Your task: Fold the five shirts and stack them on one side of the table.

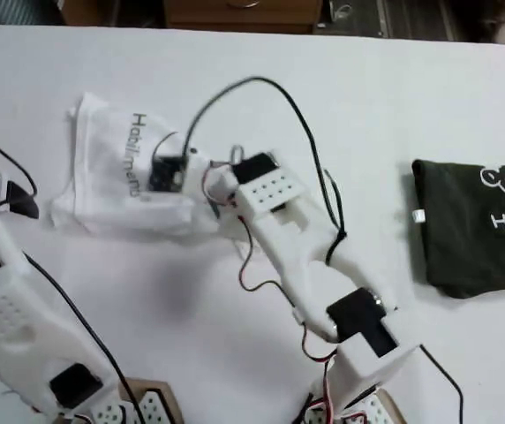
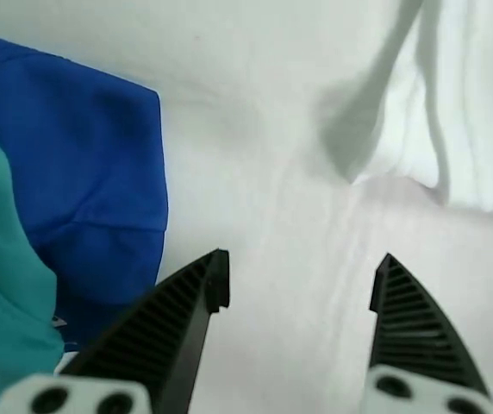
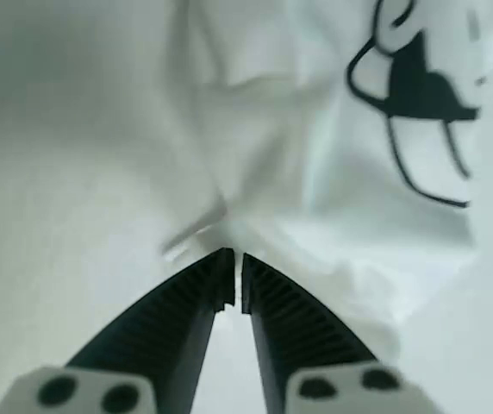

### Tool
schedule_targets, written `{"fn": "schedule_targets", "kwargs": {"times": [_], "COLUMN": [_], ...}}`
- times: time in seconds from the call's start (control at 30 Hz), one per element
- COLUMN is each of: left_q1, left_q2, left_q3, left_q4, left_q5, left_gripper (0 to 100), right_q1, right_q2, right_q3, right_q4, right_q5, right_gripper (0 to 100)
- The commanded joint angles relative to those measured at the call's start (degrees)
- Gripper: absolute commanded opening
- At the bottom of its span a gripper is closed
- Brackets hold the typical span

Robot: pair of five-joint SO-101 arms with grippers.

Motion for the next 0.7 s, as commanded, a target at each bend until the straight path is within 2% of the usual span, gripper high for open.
{"fn": "schedule_targets", "kwargs": {"times": [0.0, 0.23, 0.43, 0.5, 0.67], "left_q1": [-0.9, -1.1, -0.1, -0.1, -0.4], "left_q2": [-0.4, -0.4, -0.3, -0.3, -0.3], "left_q3": [-2.0, -2.0, -1.9, -1.9, -1.9], "left_q4": [0.1, 0.1, 0.1, 0.3, 0.5], "left_q5": [-0.3, -0.4, -0.4, -0.4, -0.4], "left_gripper": [29, 29, 29, 29, 29], "right_q1": [0.3, 8.4, 10.9, 11.5, 11.7], "right_q2": [-0.2, 3.8, 15.8, 17.8, 17.9], "right_q3": [-7.6, -7.7, -12.8, -17.2, -27.1], "right_q4": [-0.2, -0.4, -0.7, 1.5, 13.0], "right_q5": [-1.1, -0.5, -0.5, -0.5, -0.4], "right_gripper": [2.0, 3.5, 24.4, 27.6, 27.9]}}
